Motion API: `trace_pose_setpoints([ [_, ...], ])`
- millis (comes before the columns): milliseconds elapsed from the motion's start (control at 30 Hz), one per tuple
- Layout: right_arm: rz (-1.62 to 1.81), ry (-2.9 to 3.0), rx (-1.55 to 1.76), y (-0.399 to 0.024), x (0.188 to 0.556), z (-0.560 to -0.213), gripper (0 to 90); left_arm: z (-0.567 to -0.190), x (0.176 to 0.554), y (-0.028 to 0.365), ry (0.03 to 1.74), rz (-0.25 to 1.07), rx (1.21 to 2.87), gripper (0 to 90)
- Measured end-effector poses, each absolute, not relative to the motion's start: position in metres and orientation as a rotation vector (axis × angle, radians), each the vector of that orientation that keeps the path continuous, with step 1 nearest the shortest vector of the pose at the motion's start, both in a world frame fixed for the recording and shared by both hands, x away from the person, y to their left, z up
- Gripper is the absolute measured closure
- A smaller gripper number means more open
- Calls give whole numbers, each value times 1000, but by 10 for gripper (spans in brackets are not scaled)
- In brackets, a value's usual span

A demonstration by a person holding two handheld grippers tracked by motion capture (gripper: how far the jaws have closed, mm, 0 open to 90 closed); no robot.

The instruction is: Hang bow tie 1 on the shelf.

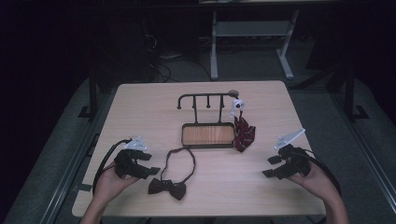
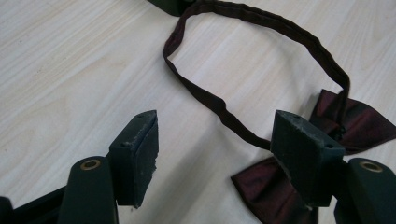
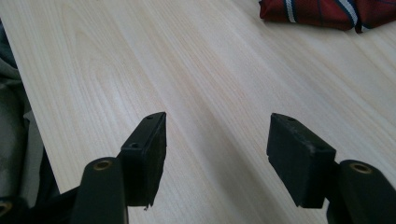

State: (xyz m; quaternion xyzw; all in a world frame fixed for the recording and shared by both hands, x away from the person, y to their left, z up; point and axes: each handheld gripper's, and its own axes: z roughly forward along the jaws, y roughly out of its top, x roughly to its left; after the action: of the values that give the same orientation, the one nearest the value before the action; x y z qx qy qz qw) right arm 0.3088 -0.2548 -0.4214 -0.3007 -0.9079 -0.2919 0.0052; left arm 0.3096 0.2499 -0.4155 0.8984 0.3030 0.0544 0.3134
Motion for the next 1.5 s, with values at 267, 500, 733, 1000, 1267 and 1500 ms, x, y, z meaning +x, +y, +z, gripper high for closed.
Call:
trace_pose_setpoints([
  [267,-908,-2863,-931,-254,308,-421,375,-408,323,237,783,140,2400,346],
  [500,-924,-2857,-936,-254,307,-419,365,-409,334,227,780,121,2423,367],
  [733,-931,-2865,-937,-255,306,-417,358,-412,343,223,768,113,2449,410],
  [1000,-927,-2871,-932,-254,305,-417,356,-409,353,215,764,129,2473,431],
  [1267,-930,-2878,-921,-253,305,-415,352,-415,365,207,760,121,2503,470],
  [1500,-926,-2888,-917,-252,303,-413,350,-420,373,202,769,108,2519,523],
])
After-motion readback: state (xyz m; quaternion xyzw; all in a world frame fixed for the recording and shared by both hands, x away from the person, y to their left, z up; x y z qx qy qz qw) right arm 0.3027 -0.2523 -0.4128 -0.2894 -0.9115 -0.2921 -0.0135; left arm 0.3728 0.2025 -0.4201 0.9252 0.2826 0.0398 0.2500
